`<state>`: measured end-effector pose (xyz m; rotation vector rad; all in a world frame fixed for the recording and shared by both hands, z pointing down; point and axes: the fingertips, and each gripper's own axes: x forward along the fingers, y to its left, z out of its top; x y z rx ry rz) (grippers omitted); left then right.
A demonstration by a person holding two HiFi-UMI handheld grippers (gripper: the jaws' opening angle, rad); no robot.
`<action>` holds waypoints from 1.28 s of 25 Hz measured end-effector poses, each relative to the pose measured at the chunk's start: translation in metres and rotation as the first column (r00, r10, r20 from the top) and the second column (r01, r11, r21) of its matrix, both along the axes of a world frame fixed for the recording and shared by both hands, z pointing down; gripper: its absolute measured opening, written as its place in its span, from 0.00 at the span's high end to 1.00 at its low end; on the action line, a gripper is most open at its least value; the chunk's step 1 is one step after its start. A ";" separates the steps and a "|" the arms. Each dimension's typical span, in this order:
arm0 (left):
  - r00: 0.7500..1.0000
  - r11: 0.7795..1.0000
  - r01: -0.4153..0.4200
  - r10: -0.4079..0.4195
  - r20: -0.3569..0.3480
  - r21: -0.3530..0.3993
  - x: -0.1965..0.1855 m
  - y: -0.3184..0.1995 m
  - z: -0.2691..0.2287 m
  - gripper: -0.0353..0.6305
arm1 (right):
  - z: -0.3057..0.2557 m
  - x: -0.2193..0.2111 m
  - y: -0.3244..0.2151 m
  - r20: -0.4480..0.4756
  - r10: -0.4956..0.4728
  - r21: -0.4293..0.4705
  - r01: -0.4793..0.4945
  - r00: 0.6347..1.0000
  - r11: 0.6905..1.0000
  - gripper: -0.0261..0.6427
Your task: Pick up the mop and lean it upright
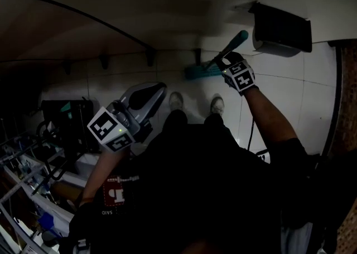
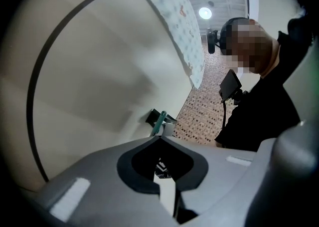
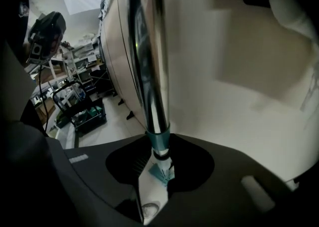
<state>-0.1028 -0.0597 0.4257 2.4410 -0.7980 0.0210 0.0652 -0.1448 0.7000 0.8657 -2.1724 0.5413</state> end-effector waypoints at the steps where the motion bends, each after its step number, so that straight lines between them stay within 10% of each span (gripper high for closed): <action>1: 1.000 1.000 0.002 -0.002 0.002 -0.007 -0.001 0.000 0.003 0.95 | 0.009 0.003 0.000 -0.005 0.010 -0.015 -0.010 1.000 1.000 0.77; 32: 1.000 0.999 0.021 -0.021 0.024 -0.030 -0.008 0.000 0.011 0.95 | 0.033 0.052 -0.068 0.036 0.305 -0.117 -0.299 0.952 0.947 0.63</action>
